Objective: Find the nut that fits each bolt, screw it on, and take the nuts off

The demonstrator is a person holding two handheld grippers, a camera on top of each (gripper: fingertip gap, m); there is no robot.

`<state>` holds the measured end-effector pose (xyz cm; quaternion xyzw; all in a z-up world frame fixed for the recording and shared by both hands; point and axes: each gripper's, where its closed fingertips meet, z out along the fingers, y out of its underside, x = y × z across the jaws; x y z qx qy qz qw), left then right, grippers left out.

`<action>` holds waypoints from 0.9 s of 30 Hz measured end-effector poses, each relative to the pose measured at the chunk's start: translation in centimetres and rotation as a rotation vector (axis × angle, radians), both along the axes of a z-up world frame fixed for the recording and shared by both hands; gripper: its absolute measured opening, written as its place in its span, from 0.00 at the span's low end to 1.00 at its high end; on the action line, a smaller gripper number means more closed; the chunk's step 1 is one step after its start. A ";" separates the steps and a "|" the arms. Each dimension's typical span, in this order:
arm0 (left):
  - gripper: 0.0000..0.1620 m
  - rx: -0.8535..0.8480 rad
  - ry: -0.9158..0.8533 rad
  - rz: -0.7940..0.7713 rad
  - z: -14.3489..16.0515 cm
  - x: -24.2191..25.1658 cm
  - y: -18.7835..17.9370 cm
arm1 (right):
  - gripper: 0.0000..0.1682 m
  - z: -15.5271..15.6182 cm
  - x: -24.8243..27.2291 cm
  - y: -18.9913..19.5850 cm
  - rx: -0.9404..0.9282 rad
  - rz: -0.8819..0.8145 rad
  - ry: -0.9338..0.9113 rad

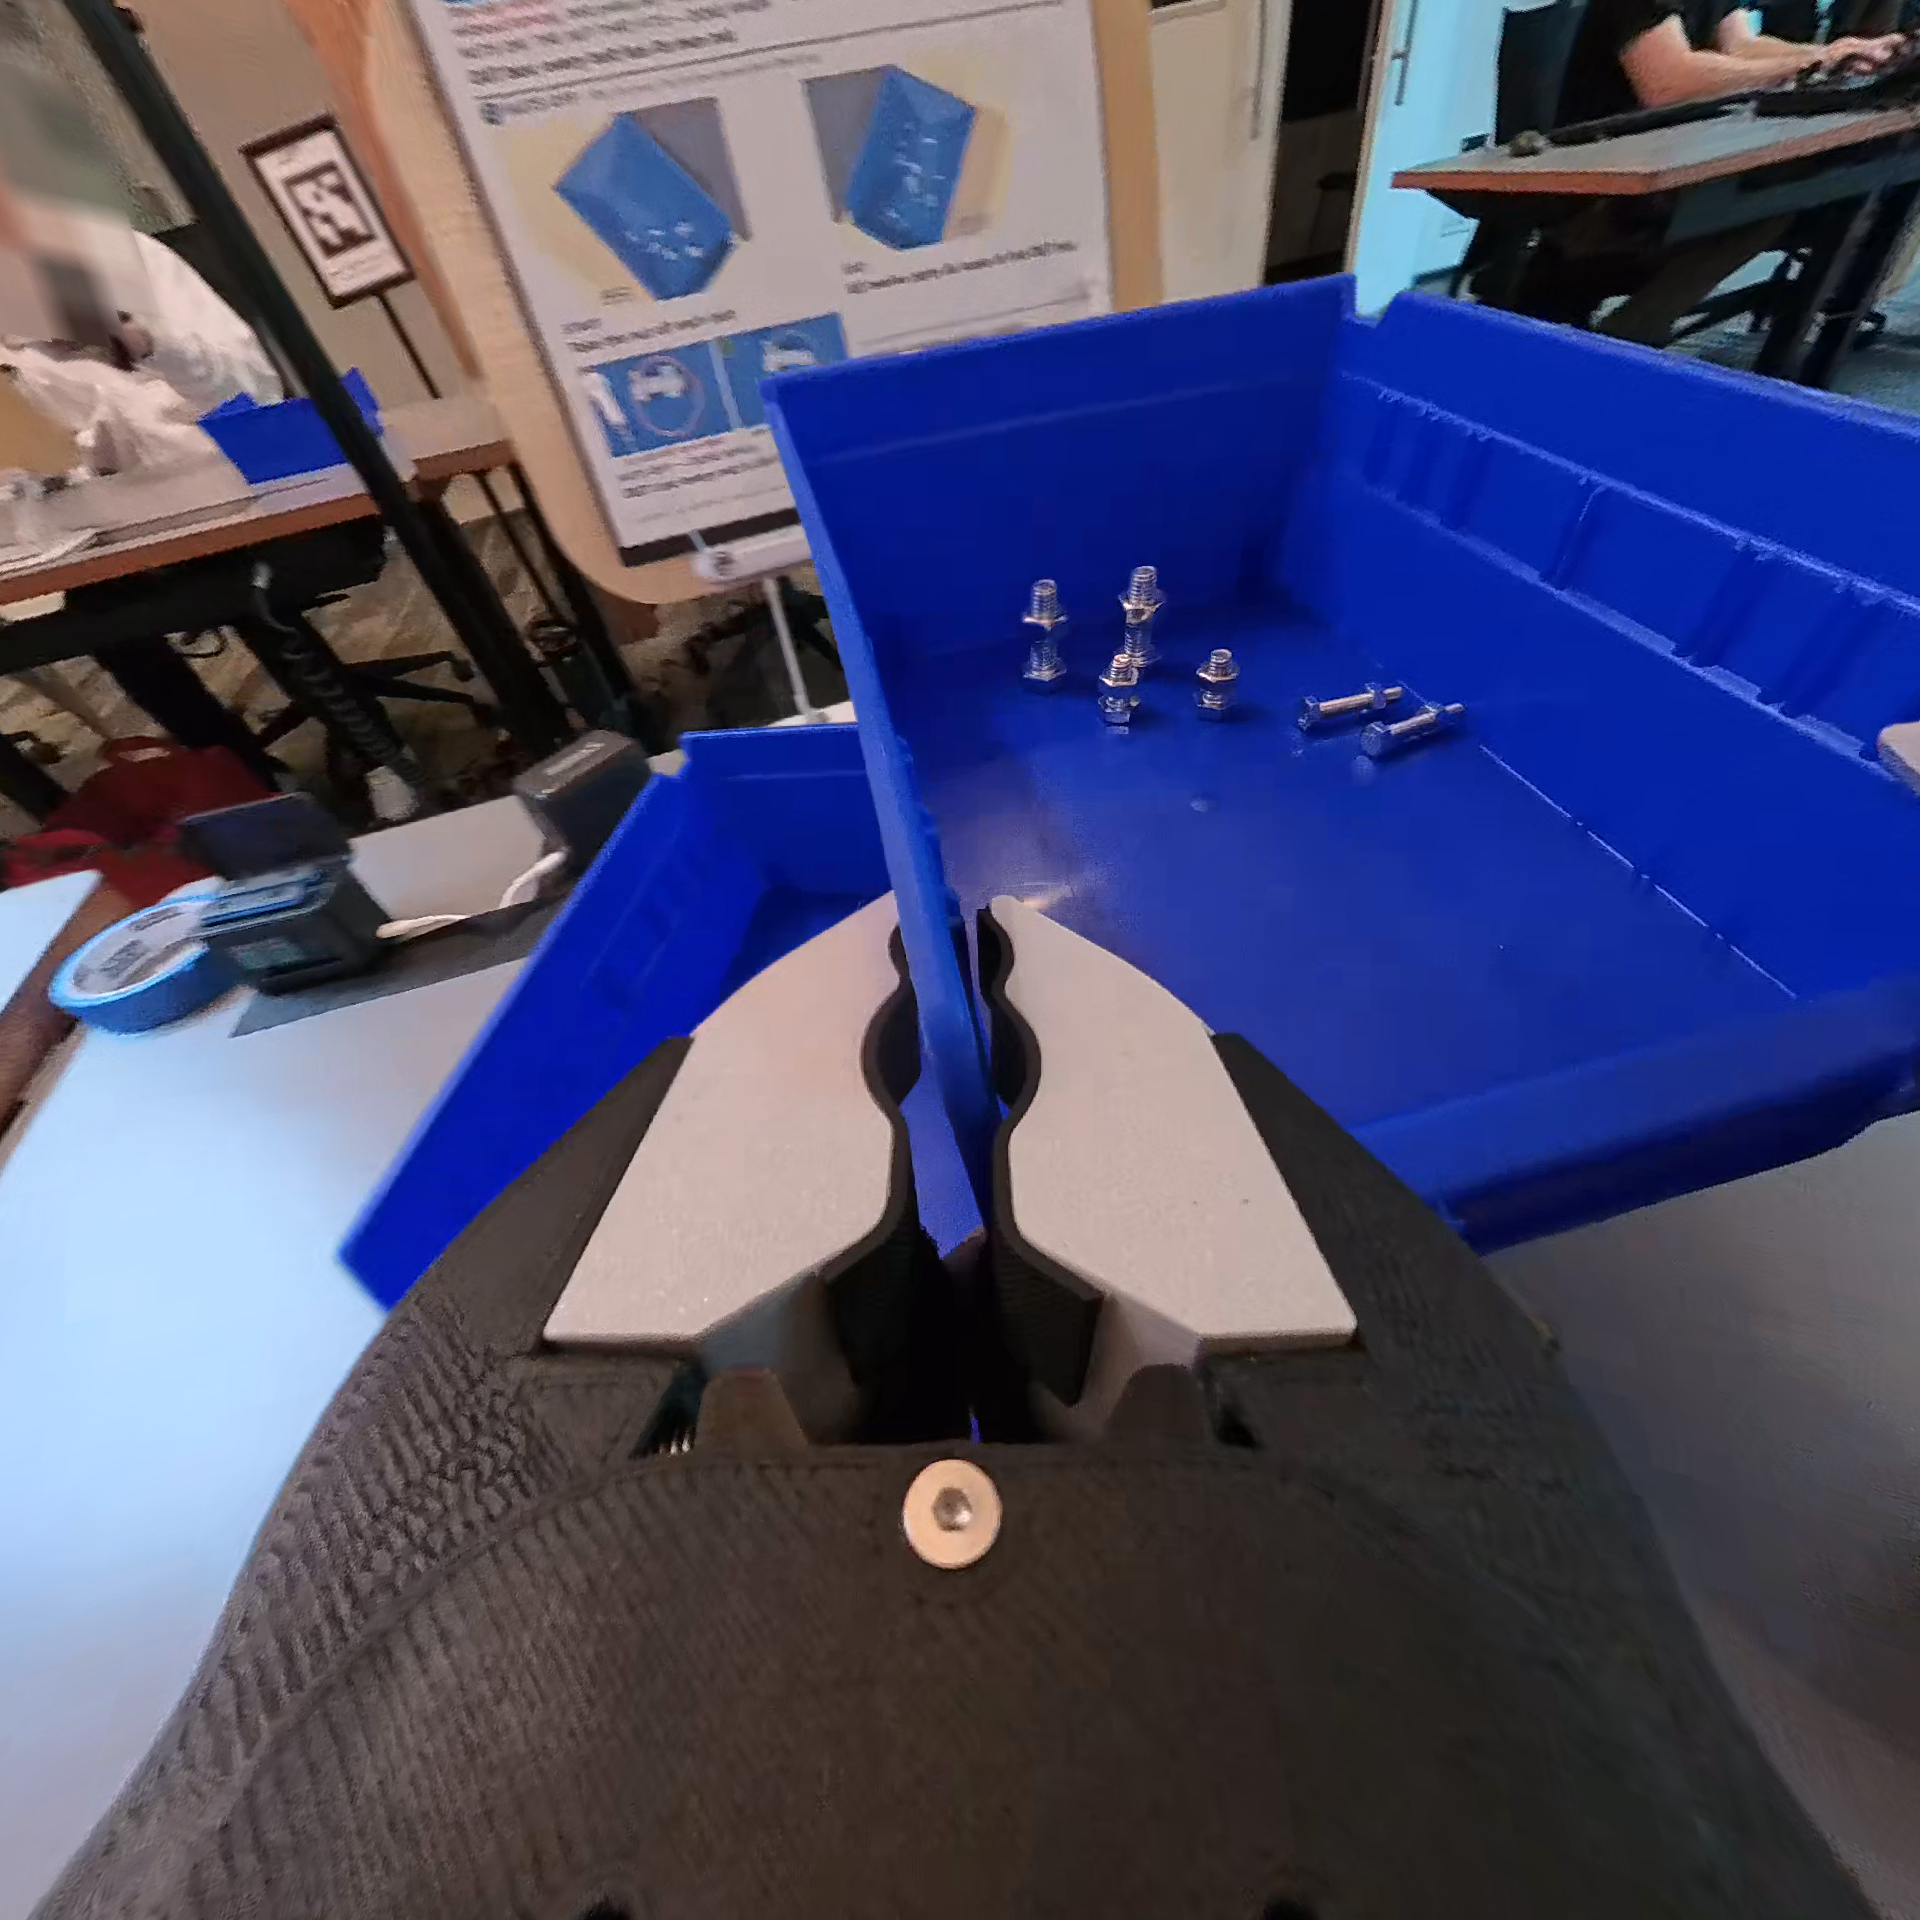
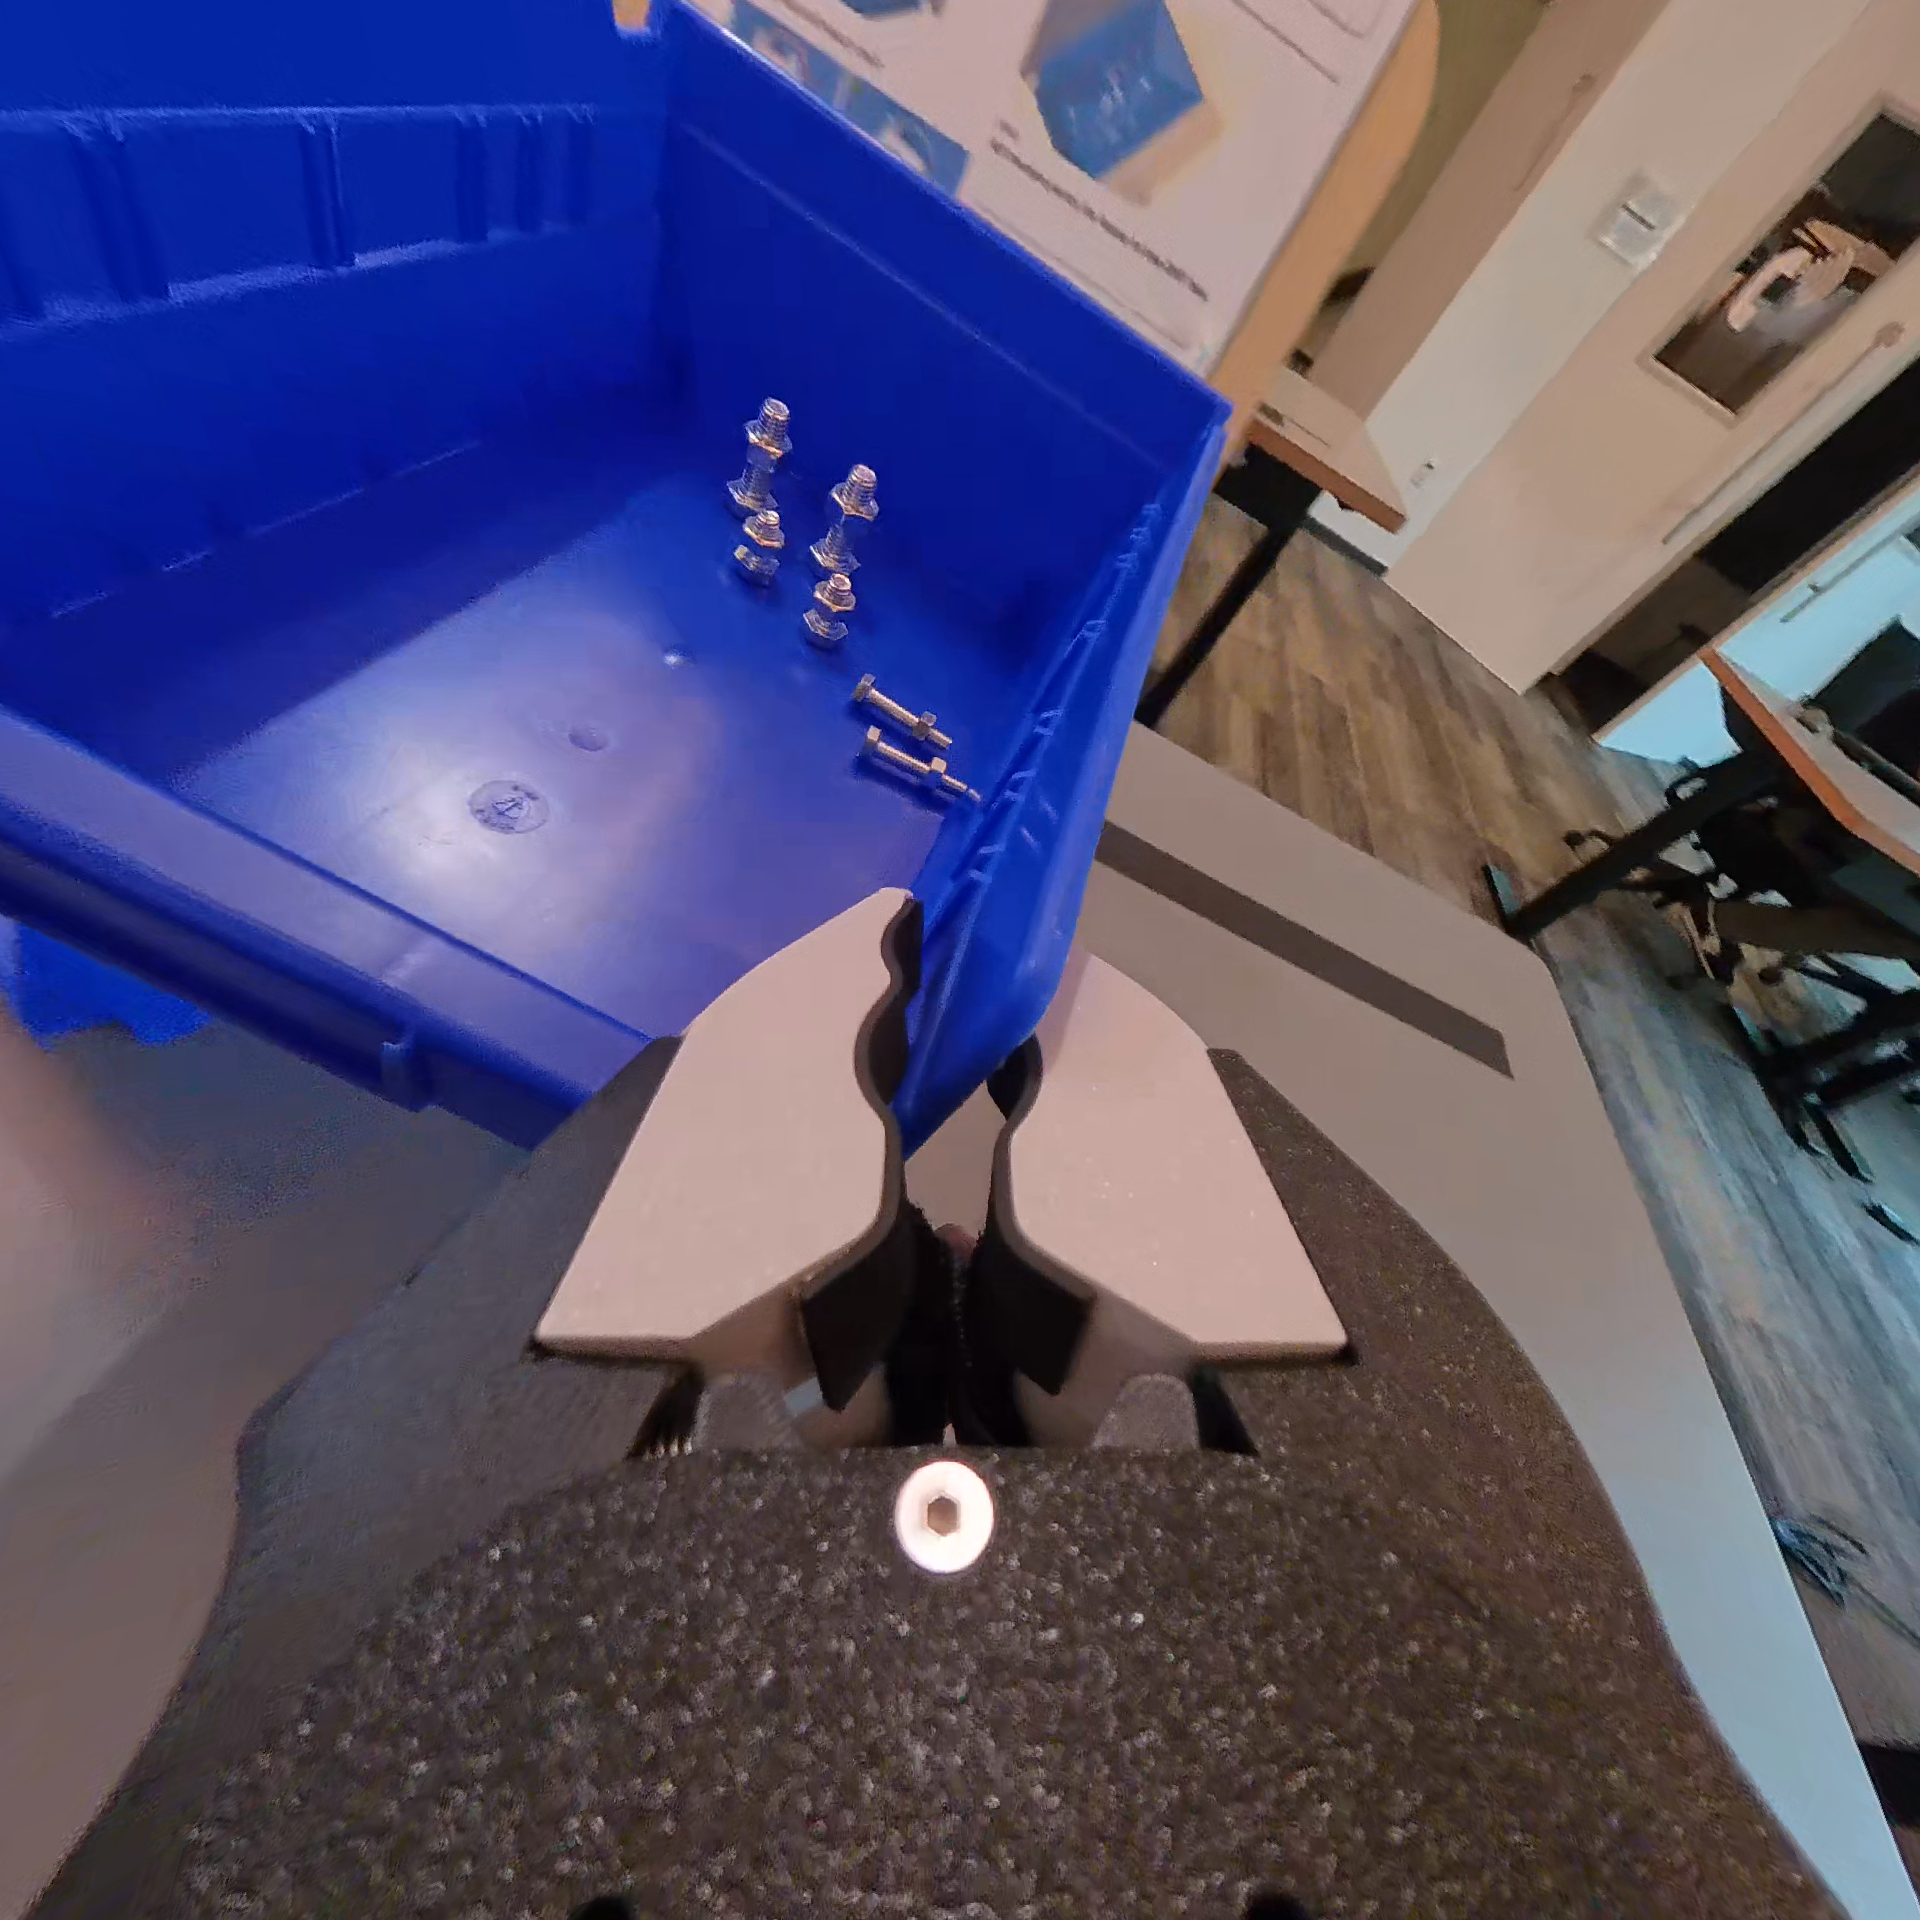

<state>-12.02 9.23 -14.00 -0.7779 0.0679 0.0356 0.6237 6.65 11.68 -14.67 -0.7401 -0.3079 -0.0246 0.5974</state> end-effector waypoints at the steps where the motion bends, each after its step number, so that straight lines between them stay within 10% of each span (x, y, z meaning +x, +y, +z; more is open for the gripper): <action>1: 0.05 0.005 -0.001 0.020 0.4 -1.1 -0.5 | 0.06 0.5 -1.2 -0.1 0.003 0.022 0.004; 12: 0.07 0.026 0.042 0.297 3.0 -15.1 -8.5 | 0.06 2.9 -17.3 -2.8 0.004 0.326 0.123; 27: 0.06 -0.019 0.065 0.583 -1.3 -27.7 -19.7 | 0.06 -2.2 -32.5 -9.7 -0.048 0.569 0.144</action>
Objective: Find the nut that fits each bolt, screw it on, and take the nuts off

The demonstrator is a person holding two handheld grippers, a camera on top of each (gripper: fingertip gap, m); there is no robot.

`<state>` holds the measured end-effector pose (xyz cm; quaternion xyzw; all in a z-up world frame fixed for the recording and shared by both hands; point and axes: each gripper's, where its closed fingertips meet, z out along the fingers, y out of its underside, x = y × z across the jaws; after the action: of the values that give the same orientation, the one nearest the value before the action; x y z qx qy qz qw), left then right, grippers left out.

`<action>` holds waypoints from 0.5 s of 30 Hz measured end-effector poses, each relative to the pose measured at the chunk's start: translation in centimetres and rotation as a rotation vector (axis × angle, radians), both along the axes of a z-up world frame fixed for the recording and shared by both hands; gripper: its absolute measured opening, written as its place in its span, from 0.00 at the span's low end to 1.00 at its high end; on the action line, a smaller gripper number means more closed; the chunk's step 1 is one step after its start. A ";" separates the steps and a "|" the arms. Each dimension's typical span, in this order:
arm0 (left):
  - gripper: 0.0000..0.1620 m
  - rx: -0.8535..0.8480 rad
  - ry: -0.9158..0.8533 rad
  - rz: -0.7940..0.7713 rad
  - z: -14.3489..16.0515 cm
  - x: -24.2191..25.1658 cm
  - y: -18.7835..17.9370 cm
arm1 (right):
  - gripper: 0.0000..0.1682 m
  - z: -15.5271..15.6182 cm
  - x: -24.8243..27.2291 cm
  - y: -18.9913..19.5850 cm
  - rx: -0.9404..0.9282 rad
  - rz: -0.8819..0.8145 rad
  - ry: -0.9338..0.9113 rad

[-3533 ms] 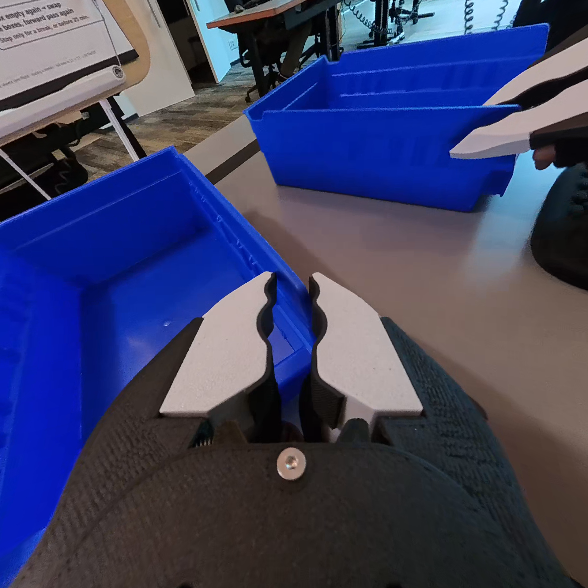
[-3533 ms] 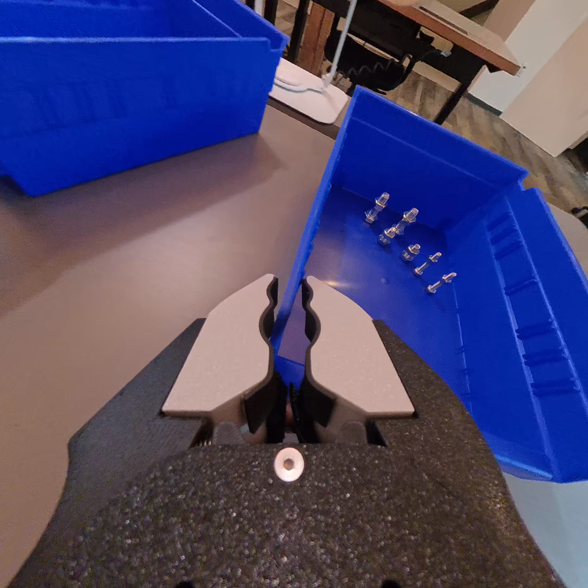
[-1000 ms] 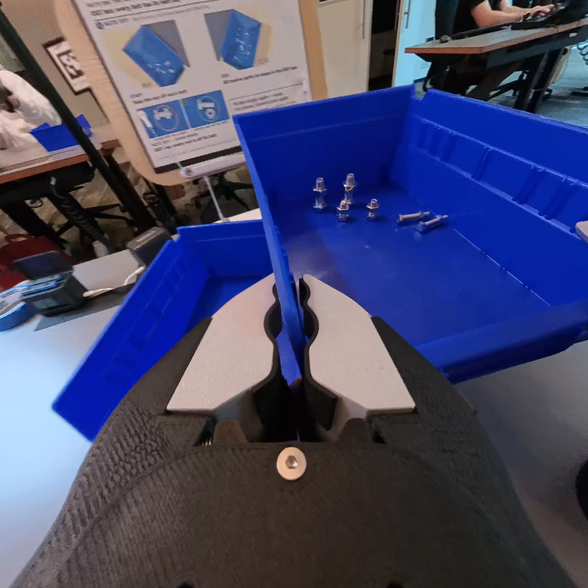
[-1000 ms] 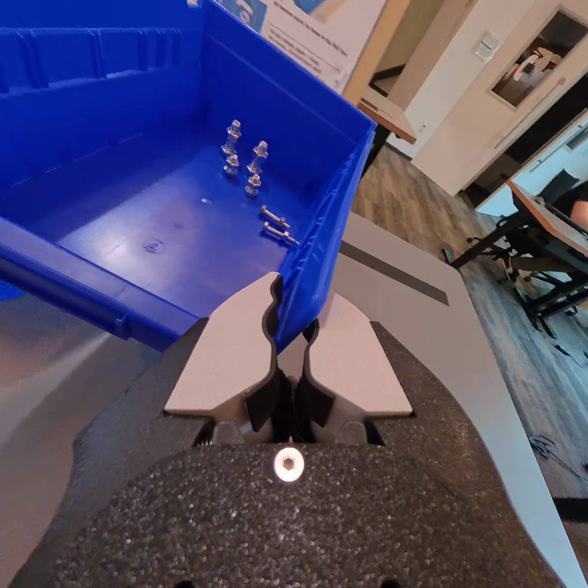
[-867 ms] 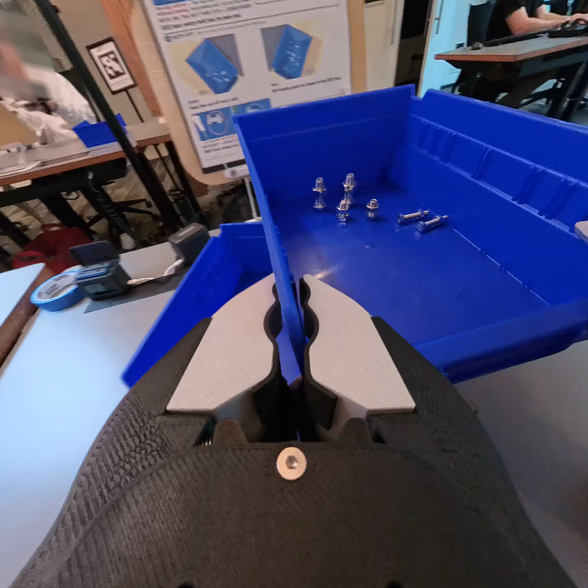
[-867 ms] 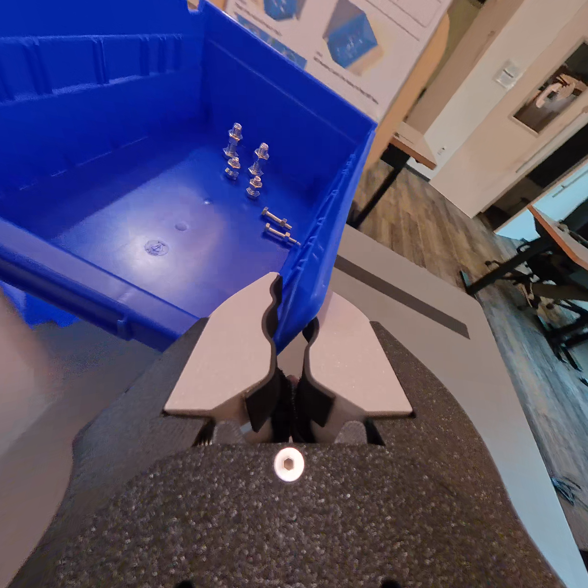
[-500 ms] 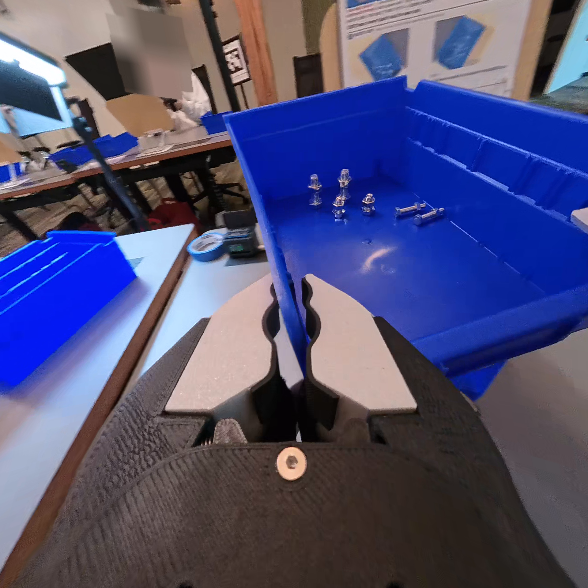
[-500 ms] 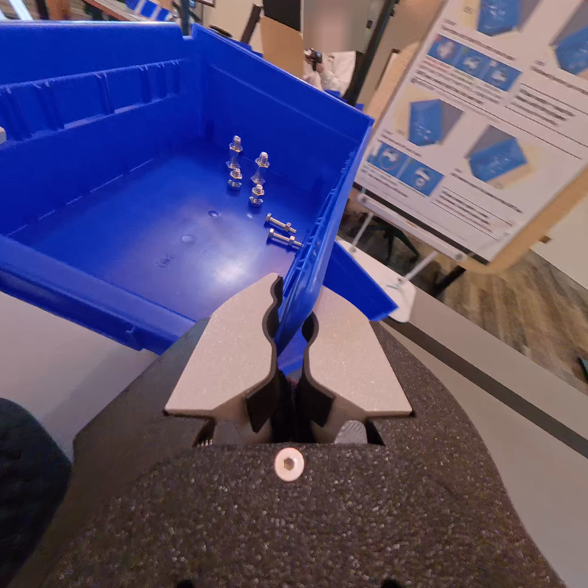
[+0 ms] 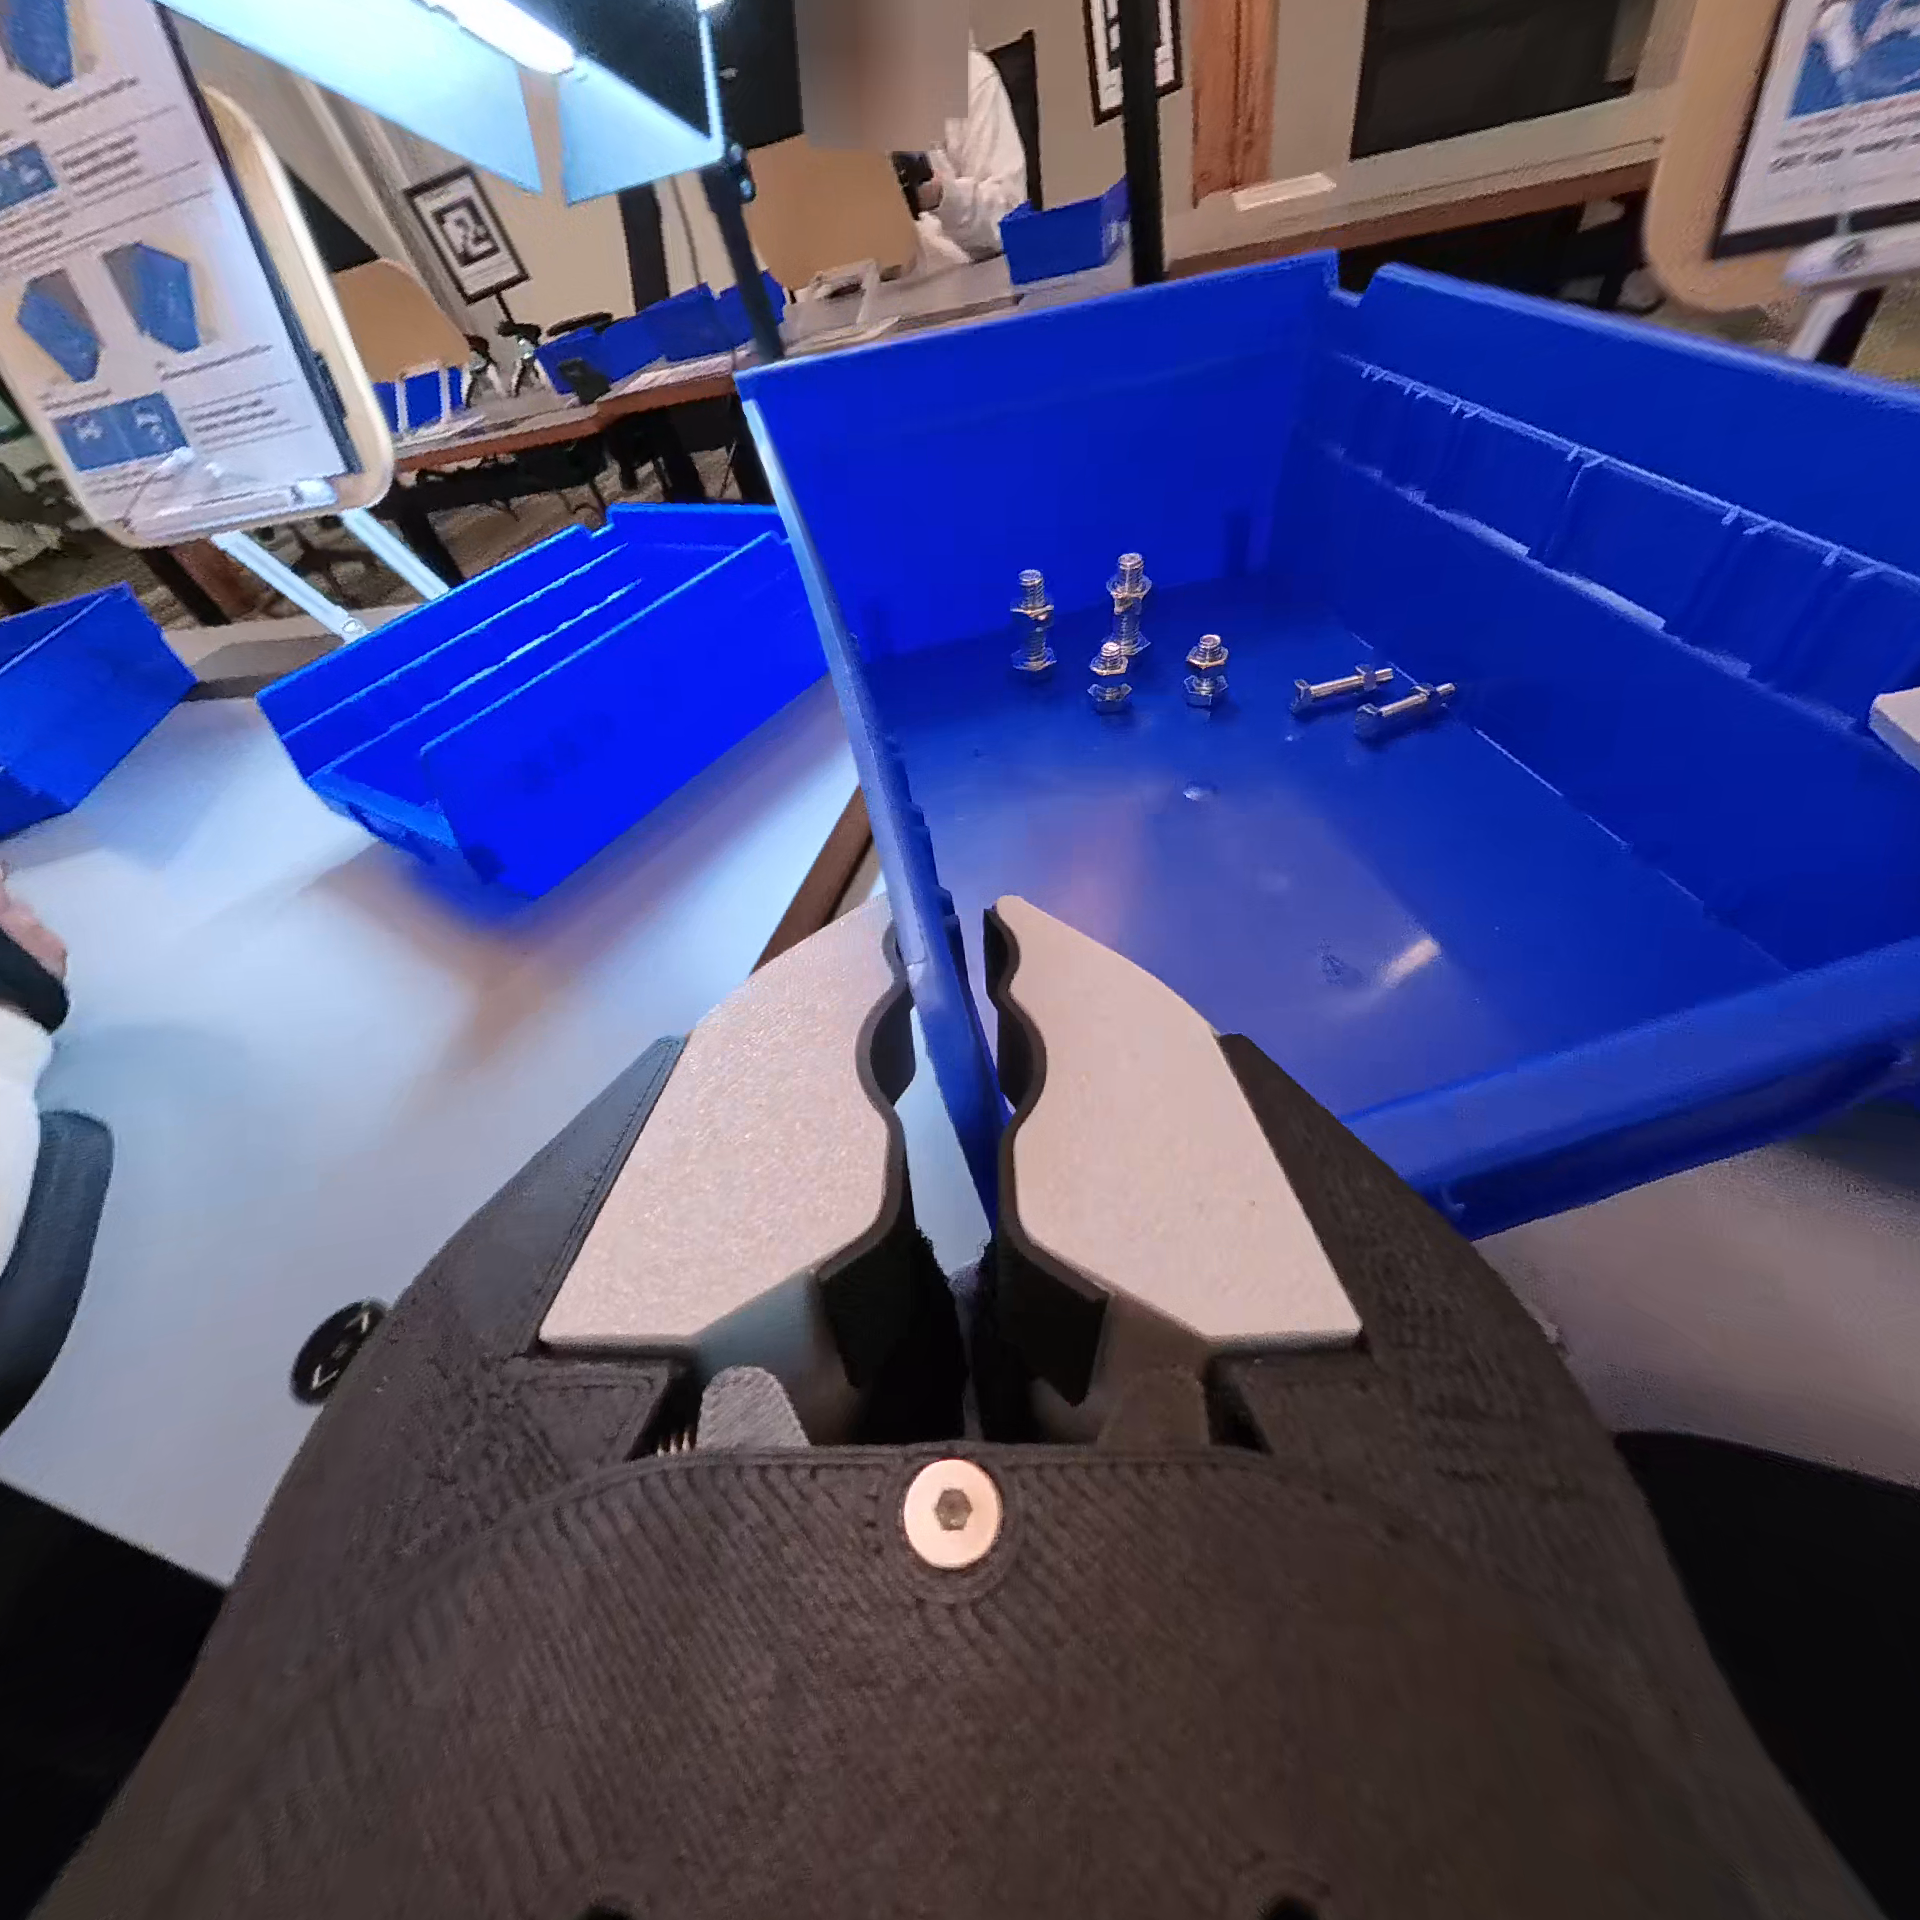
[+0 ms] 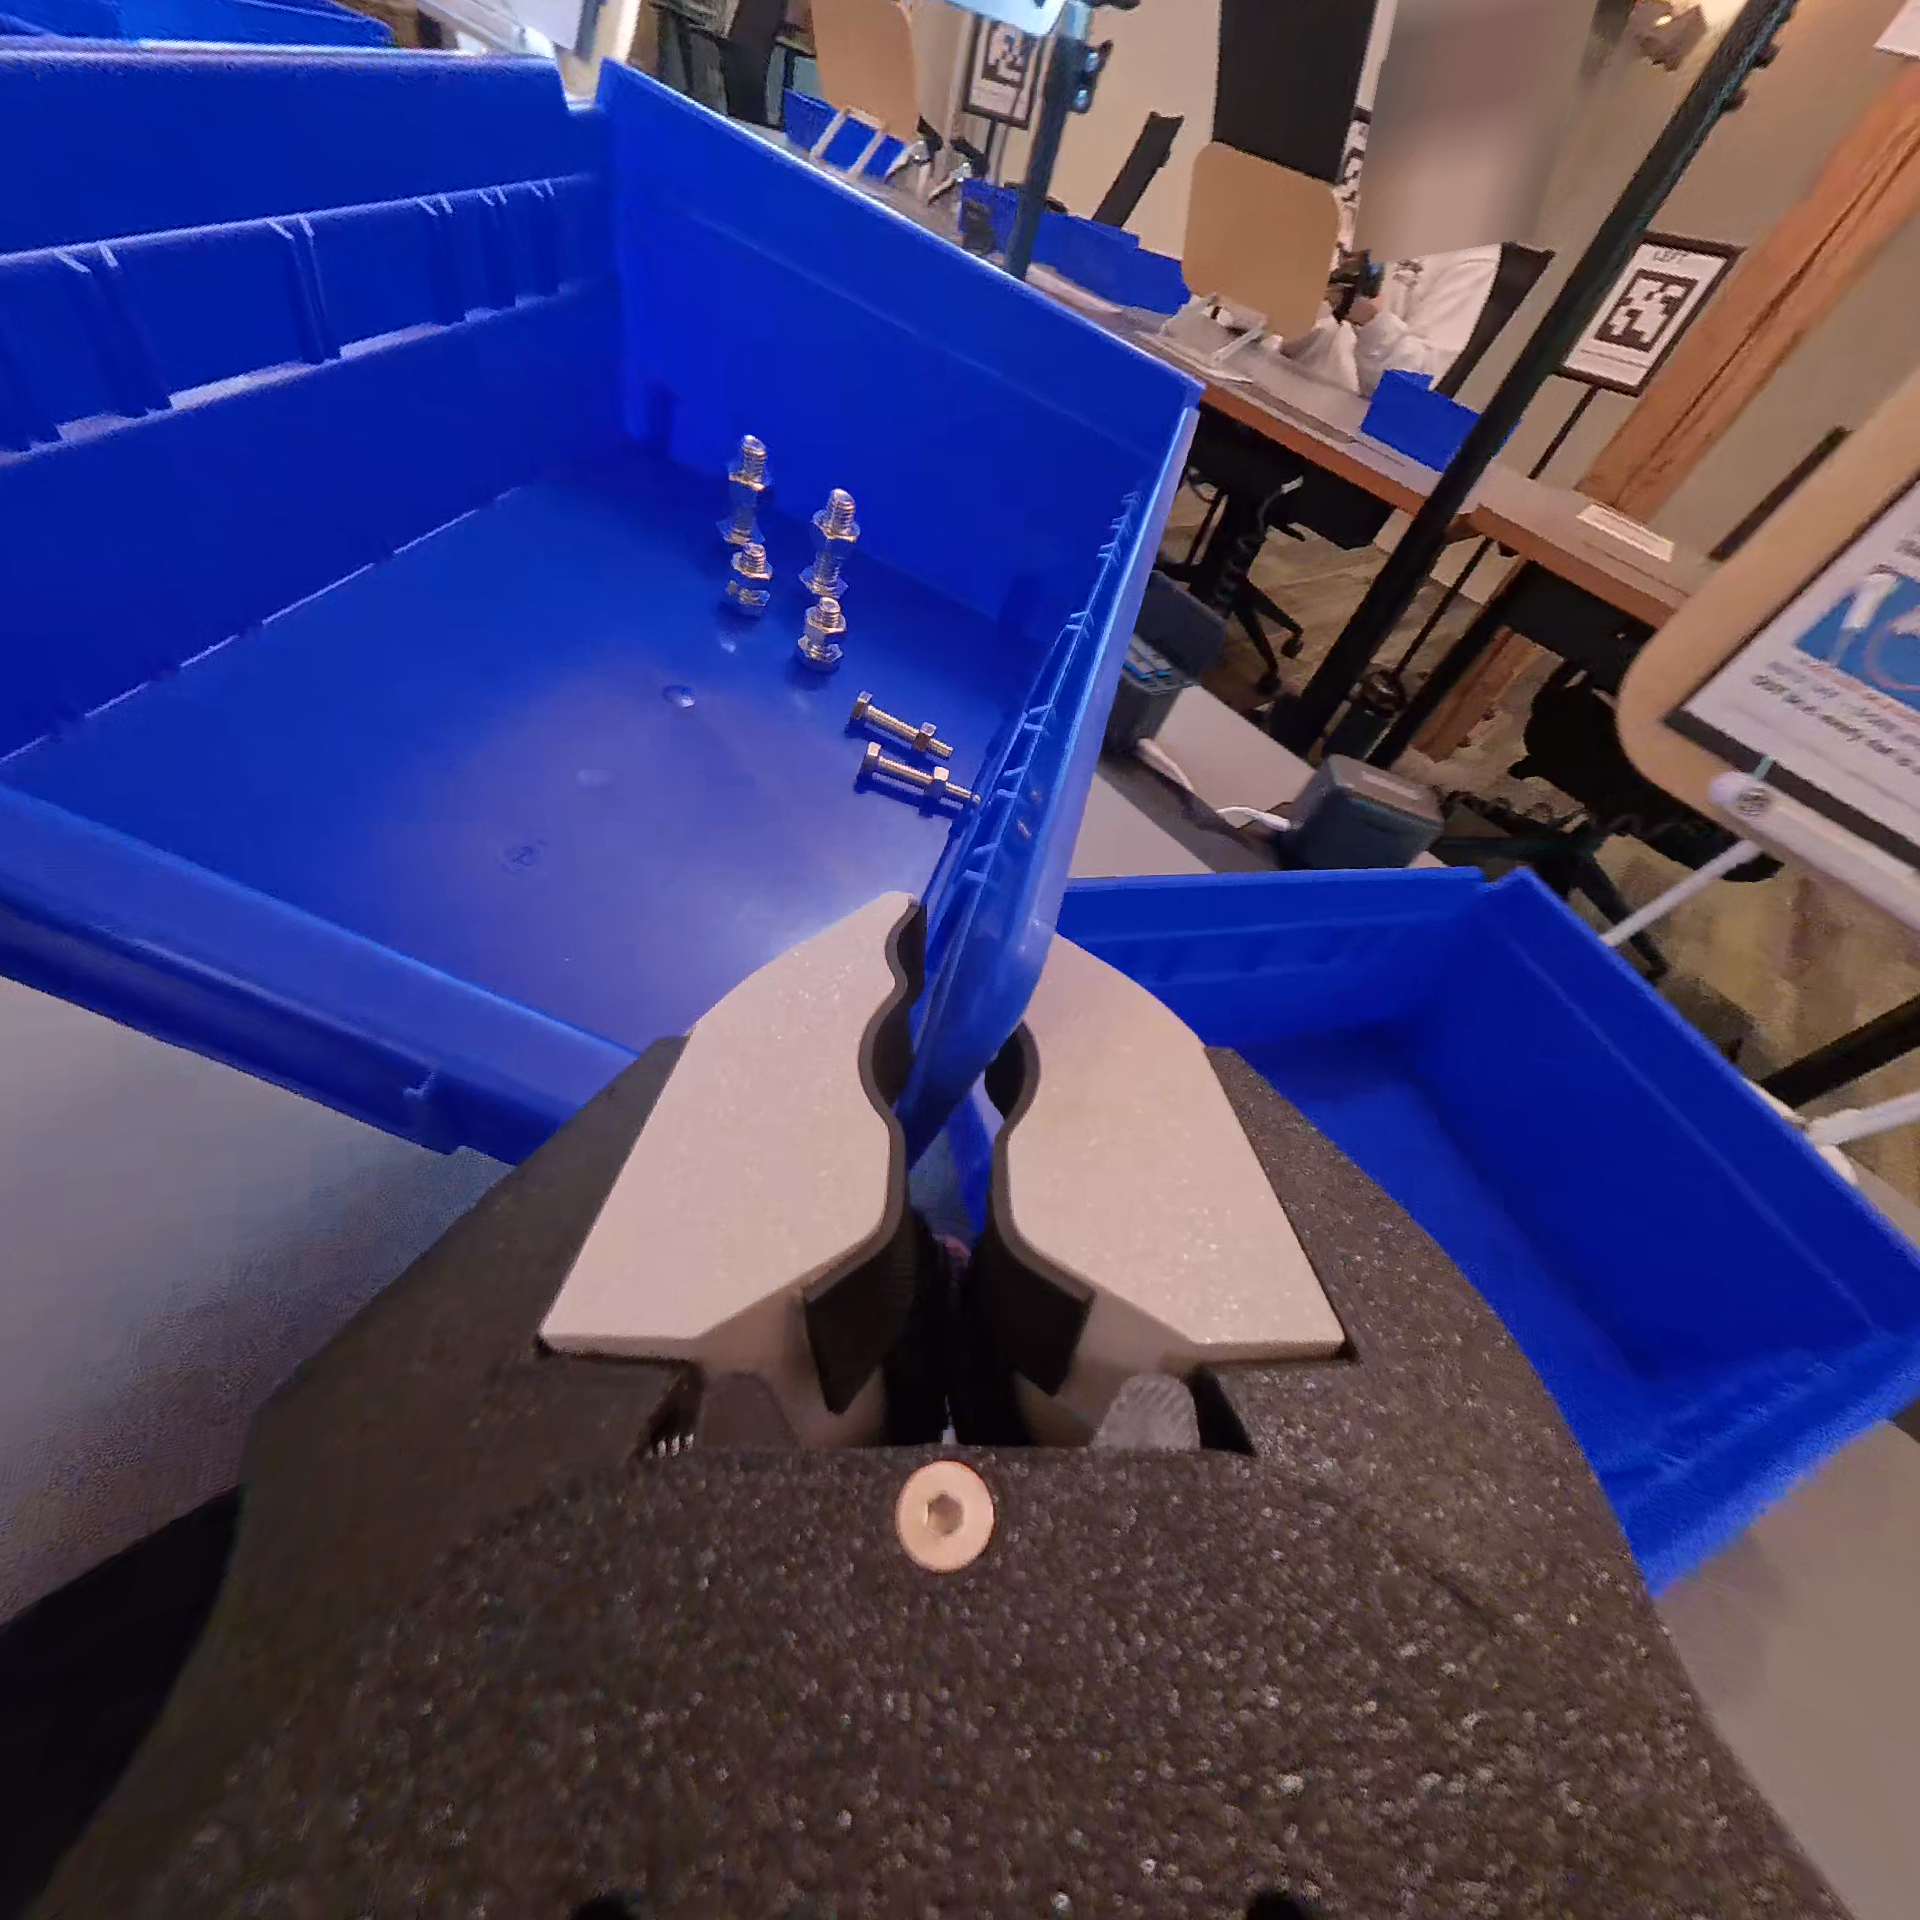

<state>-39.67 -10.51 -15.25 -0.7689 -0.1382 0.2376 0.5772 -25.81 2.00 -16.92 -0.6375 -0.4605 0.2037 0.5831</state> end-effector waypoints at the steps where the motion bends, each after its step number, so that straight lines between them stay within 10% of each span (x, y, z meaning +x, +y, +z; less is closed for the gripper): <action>1: 0.06 -0.004 -0.002 0.011 -0.5 -0.5 -0.5 | 0.06 -0.6 -0.5 -0.4 -0.005 0.008 -0.002; 15: 0.05 0.002 -0.068 0.027 -7.7 -2.7 -2.8 | 0.07 -7.1 -2.3 -2.7 0.015 0.029 -0.079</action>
<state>-42.39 -13.31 -22.95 -0.7739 -0.1683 0.2189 0.5699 -28.13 -0.72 -24.02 -0.6338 -0.4940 0.1835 0.5662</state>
